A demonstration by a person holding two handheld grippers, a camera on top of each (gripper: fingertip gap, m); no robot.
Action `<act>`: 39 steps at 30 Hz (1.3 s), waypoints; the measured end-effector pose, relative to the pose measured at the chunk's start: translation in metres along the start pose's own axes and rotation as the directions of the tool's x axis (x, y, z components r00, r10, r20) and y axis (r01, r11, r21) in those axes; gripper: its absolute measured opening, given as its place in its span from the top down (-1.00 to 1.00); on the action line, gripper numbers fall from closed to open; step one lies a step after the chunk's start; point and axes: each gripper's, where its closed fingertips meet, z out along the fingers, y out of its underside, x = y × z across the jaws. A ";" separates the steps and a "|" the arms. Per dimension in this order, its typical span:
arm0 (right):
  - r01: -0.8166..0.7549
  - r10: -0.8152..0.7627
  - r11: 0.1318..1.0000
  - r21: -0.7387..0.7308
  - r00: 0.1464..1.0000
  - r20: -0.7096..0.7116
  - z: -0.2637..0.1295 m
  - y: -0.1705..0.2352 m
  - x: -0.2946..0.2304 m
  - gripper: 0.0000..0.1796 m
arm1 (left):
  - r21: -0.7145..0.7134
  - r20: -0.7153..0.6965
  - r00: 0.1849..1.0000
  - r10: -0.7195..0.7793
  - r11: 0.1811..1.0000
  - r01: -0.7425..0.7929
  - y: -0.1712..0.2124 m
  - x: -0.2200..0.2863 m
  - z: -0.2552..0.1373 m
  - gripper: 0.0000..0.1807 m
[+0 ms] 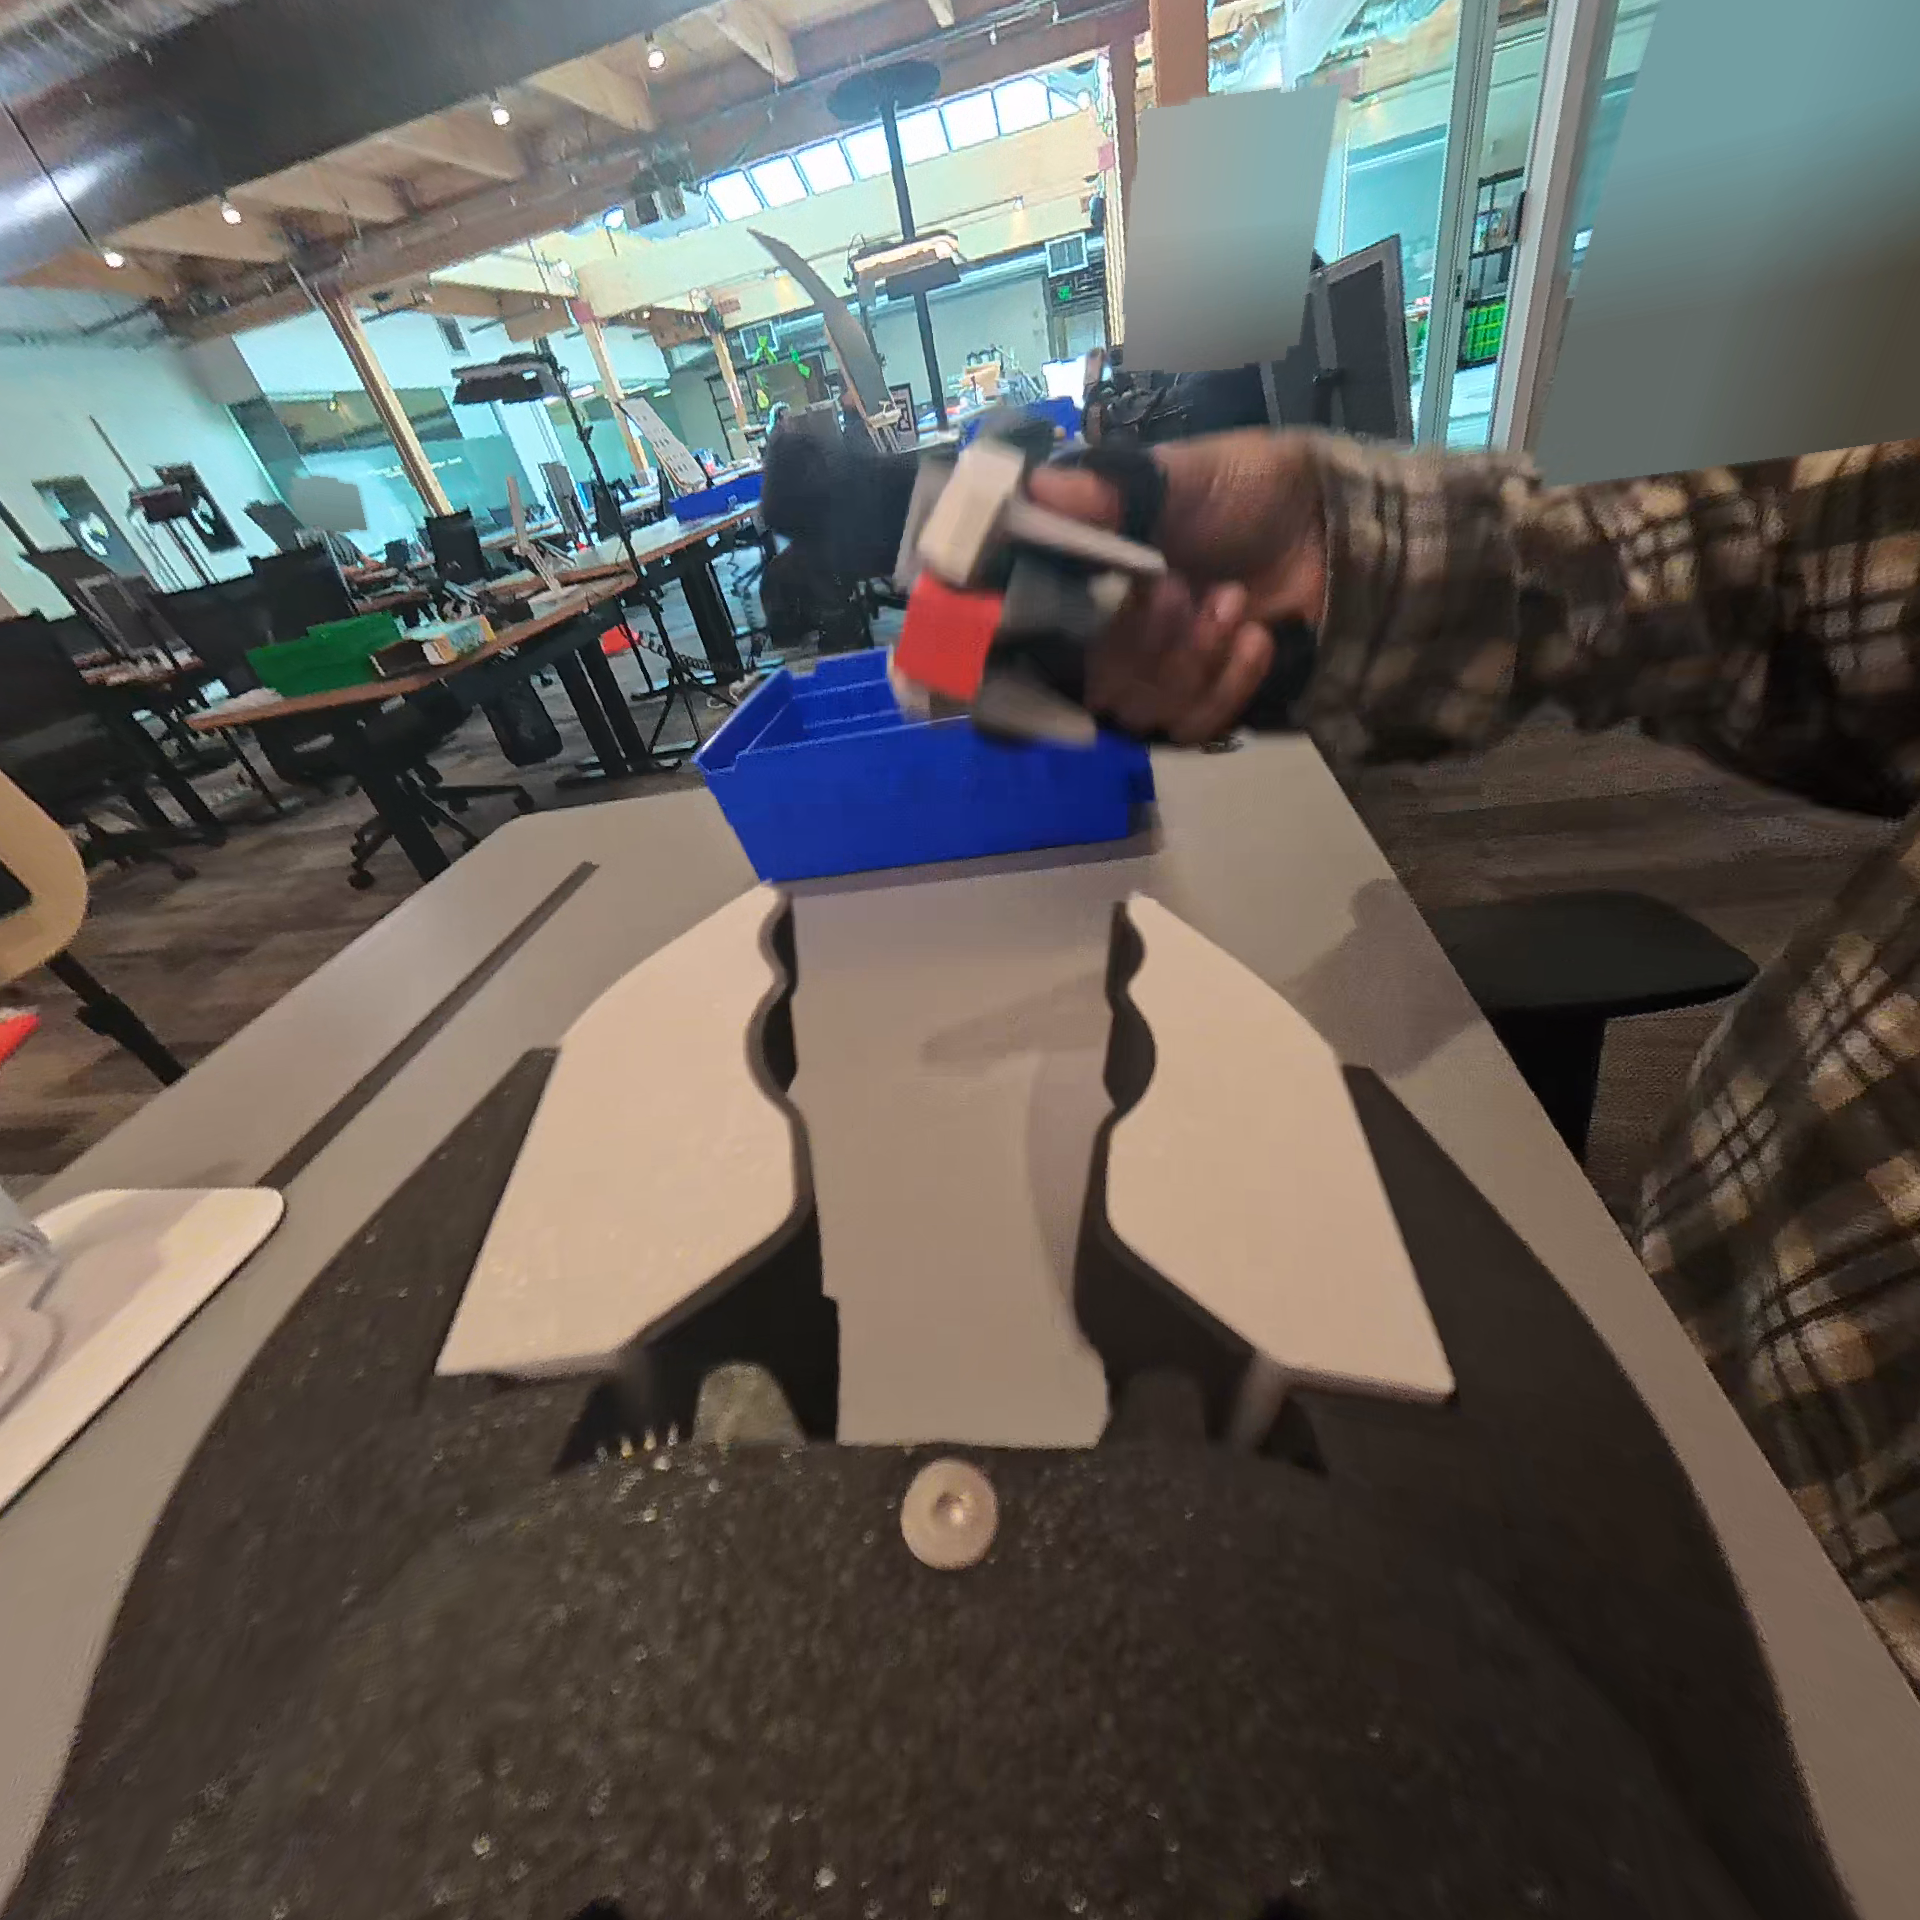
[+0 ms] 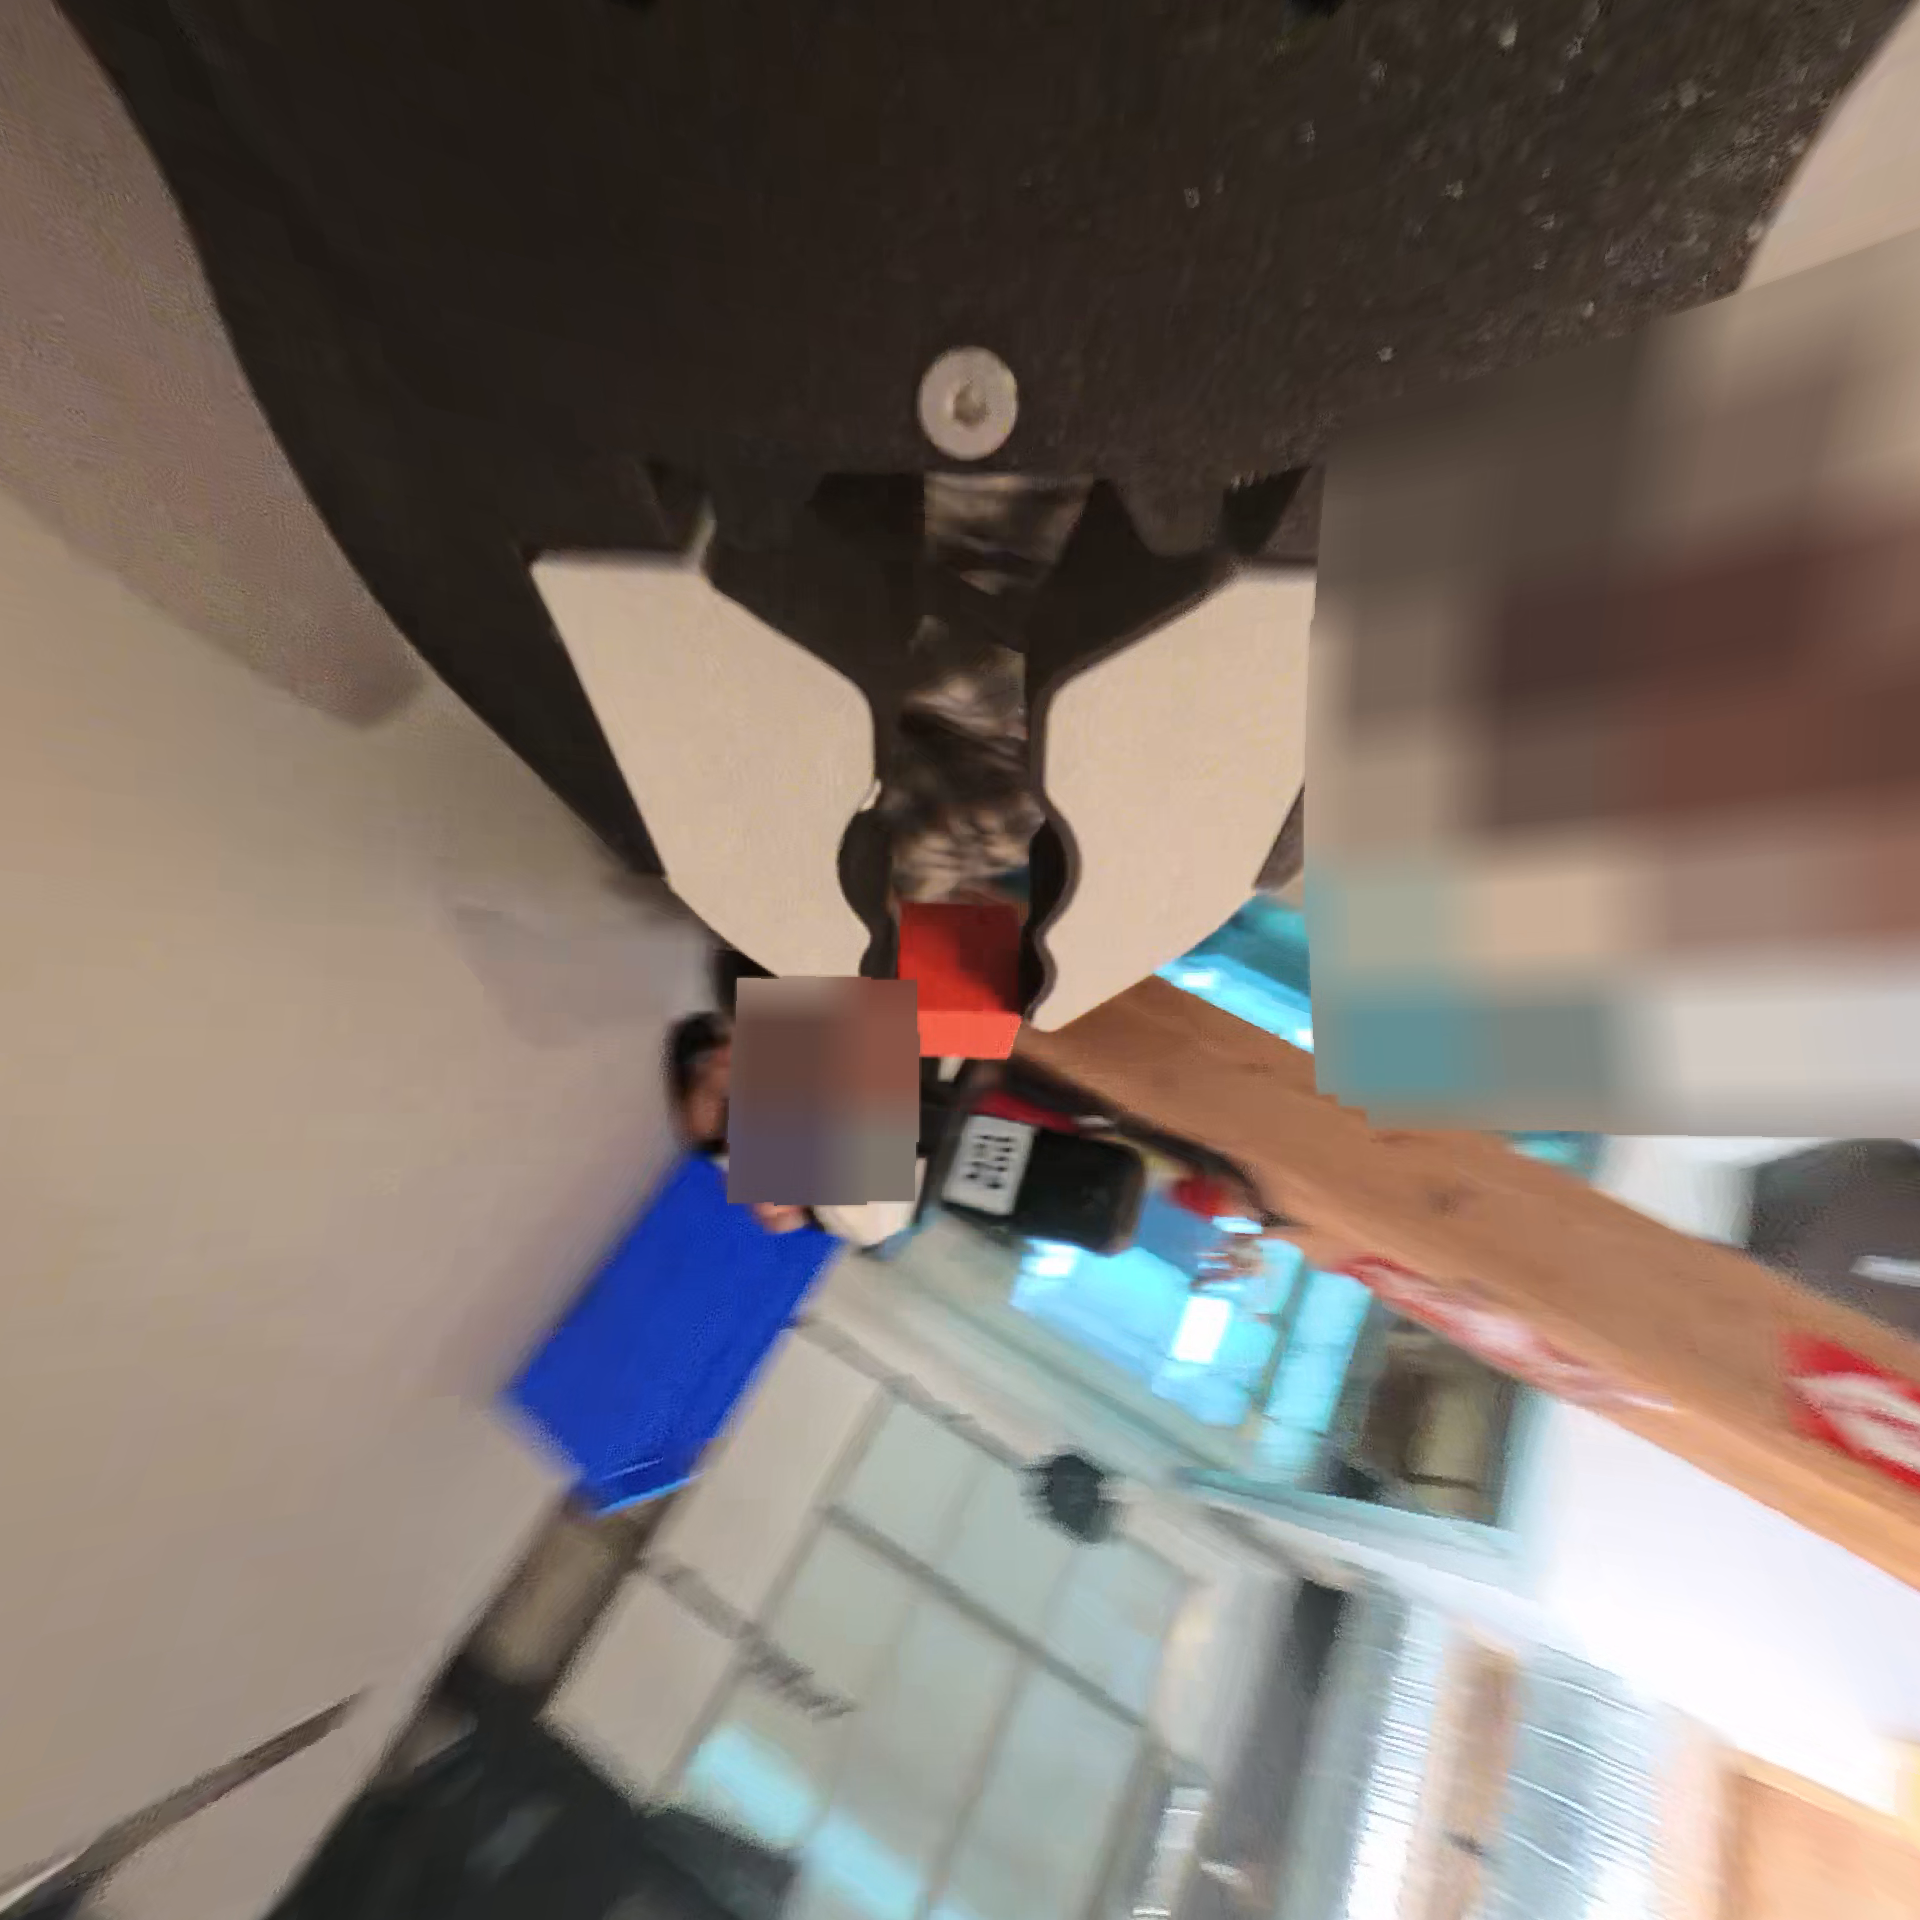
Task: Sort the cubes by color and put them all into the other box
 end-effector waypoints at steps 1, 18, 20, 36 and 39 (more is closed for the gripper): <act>0.075 -0.075 0.997 -0.003 0.988 -0.133 -0.031 -0.009 0.000 0.76 | -0.004 0.004 1.000 -0.010 1.000 0.010 0.006 -0.001 0.001 0.33; -0.165 -0.696 0.594 -0.787 0.386 -0.606 -0.372 0.043 0.105 0.76 | -0.085 0.034 0.999 -0.018 0.996 0.021 0.053 -0.010 0.015 0.56; -0.167 -0.694 0.600 -0.783 0.379 -0.613 -0.375 0.040 0.117 0.76 | -0.088 0.038 0.999 -0.008 0.996 0.011 0.054 -0.010 0.015 0.59; -0.052 -0.721 0.453 -0.890 0.565 -0.401 -0.328 0.026 0.175 0.75 | -0.123 0.027 1.000 -0.005 0.992 0.009 0.065 -0.009 0.017 0.65; -0.055 -0.723 0.393 -0.918 0.599 -0.345 -0.325 0.036 0.180 0.75 | -0.132 0.022 1.000 0.002 0.991 0.001 0.066 -0.008 0.017 0.65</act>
